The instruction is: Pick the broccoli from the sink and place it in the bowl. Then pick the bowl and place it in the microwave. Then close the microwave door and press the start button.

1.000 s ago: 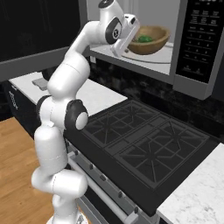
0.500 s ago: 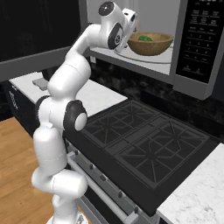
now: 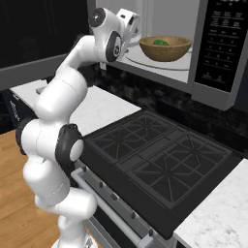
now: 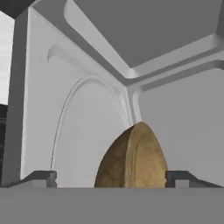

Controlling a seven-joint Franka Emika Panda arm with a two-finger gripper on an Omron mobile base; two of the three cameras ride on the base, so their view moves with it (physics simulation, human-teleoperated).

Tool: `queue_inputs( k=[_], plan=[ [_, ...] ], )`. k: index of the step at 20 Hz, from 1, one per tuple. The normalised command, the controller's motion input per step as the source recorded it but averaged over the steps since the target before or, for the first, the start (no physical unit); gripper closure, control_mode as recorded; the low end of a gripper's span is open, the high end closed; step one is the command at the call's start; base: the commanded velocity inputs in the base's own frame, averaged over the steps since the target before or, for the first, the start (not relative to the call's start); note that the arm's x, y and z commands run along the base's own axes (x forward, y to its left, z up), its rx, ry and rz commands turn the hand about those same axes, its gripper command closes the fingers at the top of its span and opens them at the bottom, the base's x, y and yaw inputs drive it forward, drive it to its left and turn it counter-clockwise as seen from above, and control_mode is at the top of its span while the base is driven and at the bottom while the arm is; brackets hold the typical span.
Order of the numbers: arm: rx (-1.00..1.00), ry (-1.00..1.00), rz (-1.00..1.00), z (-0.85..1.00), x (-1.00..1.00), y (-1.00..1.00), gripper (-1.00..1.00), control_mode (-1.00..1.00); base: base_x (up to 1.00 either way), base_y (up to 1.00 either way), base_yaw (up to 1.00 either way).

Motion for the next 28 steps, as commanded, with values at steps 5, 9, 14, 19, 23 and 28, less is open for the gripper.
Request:
queue_inputs(
  k=[5, 9, 14, 19, 23, 28],
  plan=[
    [0.0, -0.07, 0.0, 0.28, -1.0, 0.2, -1.0, -1.0, 0.0, 0.0, 0.0],
    [-0.07, -0.17, 0.0, 0.0, -1.0, 0.24, -1.0, -1.0, 0.0, 0.0, 0.0],
    [-0.12, -0.15, 0.0, 0.0, -1.0, 0.32, -1.0, -1.0, 0.0, 0.0, 0.0],
    [-0.09, -0.07, -0.01, 0.0, -1.0, 0.46, -1.0, -1.0, 0.0, 0.0, 0.0],
    [-0.05, -0.08, -0.07, 0.0, -1.0, 0.55, -1.0, -1.0, 0.0, 0.0, 0.0],
    [-0.04, -0.16, -0.03, 0.03, -1.0, 0.71, -1.0, -1.0, 0.0, 0.0, 0.0]
  ],
)
